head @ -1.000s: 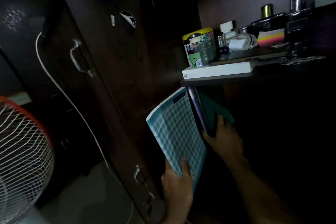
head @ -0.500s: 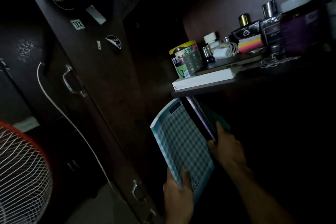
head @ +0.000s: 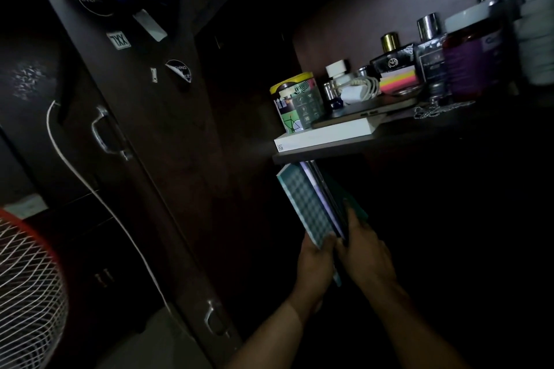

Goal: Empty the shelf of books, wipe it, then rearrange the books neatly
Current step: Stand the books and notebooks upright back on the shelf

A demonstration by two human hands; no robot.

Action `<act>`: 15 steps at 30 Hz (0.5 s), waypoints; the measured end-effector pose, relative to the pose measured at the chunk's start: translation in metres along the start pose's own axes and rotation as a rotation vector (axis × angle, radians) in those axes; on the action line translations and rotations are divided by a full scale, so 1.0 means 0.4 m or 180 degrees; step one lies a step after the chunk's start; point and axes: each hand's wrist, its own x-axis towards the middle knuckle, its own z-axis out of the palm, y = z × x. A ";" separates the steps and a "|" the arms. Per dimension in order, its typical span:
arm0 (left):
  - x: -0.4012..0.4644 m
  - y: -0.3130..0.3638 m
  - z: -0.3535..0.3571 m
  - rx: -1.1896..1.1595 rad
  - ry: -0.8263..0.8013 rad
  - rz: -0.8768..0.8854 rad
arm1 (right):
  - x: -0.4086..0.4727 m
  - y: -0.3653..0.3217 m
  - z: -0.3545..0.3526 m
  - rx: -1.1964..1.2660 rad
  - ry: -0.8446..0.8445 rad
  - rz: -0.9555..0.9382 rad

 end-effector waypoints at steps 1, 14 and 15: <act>0.015 0.004 -0.001 0.0012 -0.0095 -0.0087 | -0.001 -0.002 0.002 -0.0035 0.0004 0.0005; 0.098 0.099 0.029 -0.1949 -0.0976 -0.0517 | -0.002 -0.013 0.025 -0.0399 -0.0088 0.0046; 0.106 0.096 0.036 -0.1886 -0.0978 -0.0508 | -0.003 -0.011 0.030 -0.0389 -0.0091 0.0049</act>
